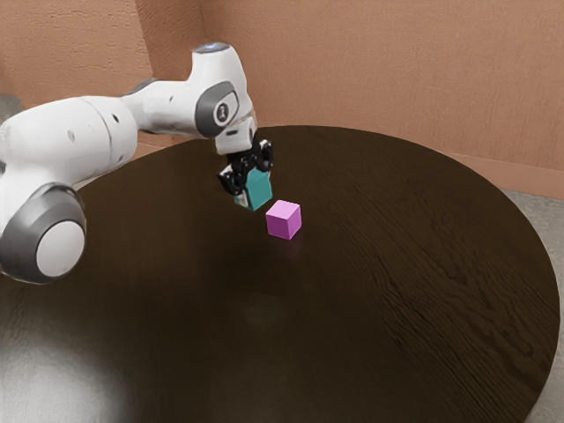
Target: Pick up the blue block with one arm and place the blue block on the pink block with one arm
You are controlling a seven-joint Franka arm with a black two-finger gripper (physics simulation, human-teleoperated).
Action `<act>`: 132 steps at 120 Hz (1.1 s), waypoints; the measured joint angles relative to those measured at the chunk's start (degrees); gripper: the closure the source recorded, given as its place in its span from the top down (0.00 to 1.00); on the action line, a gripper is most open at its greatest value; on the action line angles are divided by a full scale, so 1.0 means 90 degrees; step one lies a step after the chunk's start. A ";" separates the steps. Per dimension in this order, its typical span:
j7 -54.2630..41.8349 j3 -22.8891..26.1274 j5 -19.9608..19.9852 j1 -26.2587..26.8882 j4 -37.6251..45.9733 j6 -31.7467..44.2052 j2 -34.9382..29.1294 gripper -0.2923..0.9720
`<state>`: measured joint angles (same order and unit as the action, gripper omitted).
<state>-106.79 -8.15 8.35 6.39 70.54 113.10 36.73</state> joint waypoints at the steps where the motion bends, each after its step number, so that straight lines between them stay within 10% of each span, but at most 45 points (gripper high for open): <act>1: 0.0026 -0.0002 -0.0001 0.0015 -0.0039 -0.0002 0.0032 0.52; 132: 0.1513 0.0027 0.0497 -0.0240 -0.3203 -0.0074 0.2531 0.61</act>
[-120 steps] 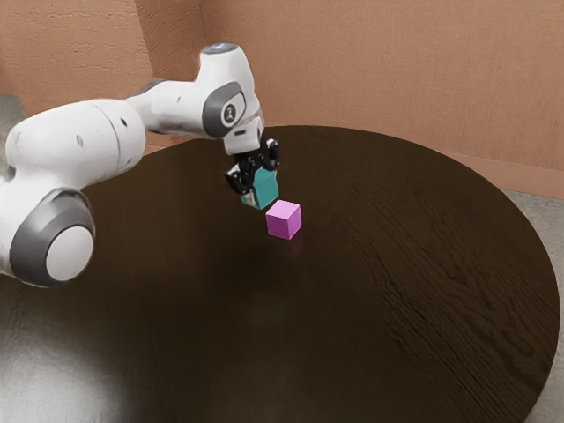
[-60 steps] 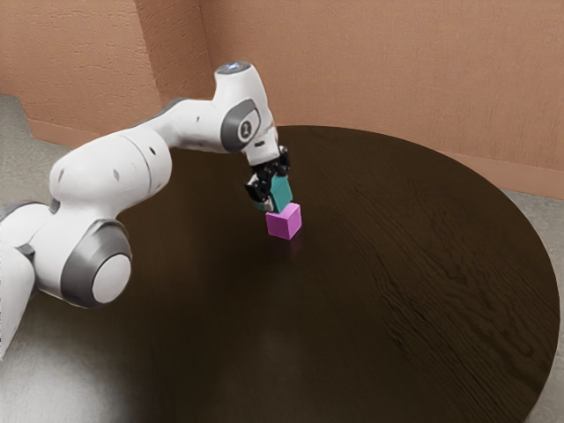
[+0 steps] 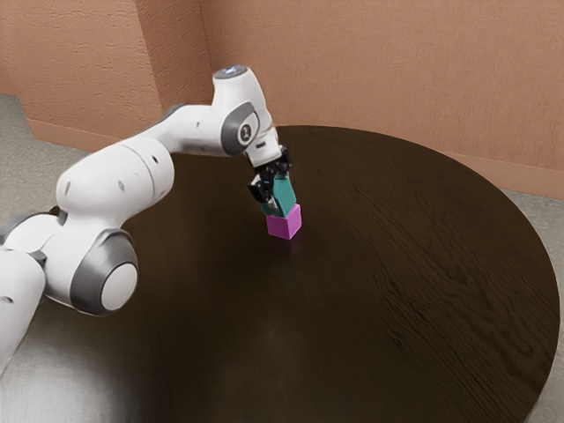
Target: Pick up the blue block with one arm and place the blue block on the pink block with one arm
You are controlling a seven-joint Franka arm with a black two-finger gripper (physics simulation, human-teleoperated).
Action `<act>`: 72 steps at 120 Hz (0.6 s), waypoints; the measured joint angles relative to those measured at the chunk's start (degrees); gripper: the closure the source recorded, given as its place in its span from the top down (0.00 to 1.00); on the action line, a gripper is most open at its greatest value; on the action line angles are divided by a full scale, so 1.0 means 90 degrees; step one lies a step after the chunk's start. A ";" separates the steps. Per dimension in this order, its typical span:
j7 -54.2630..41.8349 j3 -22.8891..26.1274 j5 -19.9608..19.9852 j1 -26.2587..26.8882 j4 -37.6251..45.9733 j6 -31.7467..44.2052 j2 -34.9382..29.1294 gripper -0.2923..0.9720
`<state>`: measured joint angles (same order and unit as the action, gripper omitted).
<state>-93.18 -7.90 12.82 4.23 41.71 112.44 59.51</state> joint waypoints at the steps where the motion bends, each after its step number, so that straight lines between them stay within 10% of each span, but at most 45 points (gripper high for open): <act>1: 0.0003 0.0001 0.0002 0.0001 0.0000 0.0000 0.0001 0.61; 41: 0.0066 0.0027 0.0021 0.0034 0.0055 -0.0006 -0.0511 0.73; 72: -0.0001 -0.0003 -0.0578 0.0419 0.3246 -0.0509 -0.4274 0.76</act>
<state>-93.18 -7.93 7.62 8.01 70.92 107.85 21.05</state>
